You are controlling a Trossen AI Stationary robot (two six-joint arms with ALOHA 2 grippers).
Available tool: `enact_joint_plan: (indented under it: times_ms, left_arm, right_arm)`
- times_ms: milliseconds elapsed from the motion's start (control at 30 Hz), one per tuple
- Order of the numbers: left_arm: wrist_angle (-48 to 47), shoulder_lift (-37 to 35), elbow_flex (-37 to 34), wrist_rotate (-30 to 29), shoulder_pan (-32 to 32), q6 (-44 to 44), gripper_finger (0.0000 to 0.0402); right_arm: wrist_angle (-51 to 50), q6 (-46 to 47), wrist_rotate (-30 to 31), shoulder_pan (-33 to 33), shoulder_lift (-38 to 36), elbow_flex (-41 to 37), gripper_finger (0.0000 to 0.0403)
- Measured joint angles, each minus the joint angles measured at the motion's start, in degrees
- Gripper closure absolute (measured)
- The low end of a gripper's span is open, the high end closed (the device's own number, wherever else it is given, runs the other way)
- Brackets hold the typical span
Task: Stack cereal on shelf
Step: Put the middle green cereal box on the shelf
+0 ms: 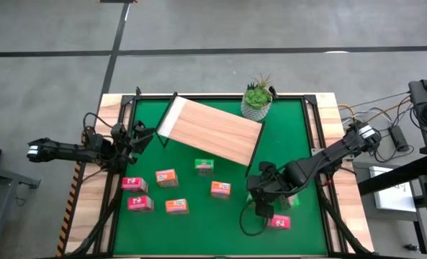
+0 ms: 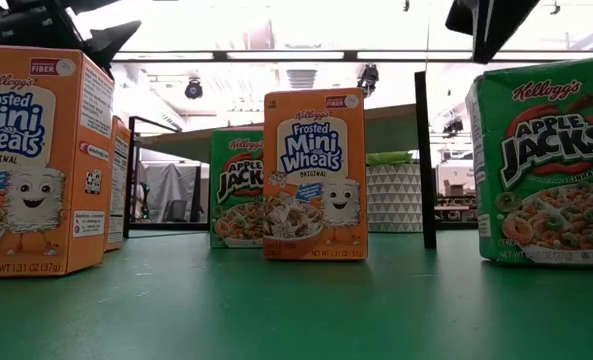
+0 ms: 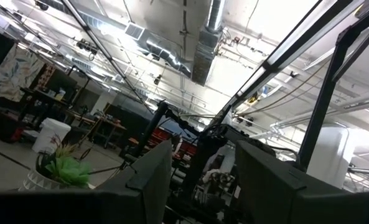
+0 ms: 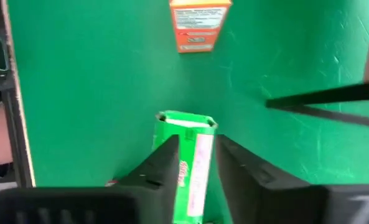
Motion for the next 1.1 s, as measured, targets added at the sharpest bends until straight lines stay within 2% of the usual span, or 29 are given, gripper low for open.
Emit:
enact_joint_plan:
  times_ms: [200, 400, 1100]
  left_arm:
    - [-0.1, 0.2, 0.0, 0.0, 0.0, 0.0, 0.0239]
    - [-0.1, 0.2, 0.0, 0.0, 0.0, 0.0, 0.0239]
    - [-0.1, 0.2, 0.0, 0.0, 0.0, 0.0, 0.0239]
  right_arm:
    - [-0.1, 3.5, -0.2, 3.0, 0.2, -0.3, 0.0211]
    - [-2.4, 7.8, 3.1, 4.7, 0.3, -0.8, 0.0169]
    - [-0.4, 11.3, 2.8, 5.0, -0.1, -4.5, 0.017]
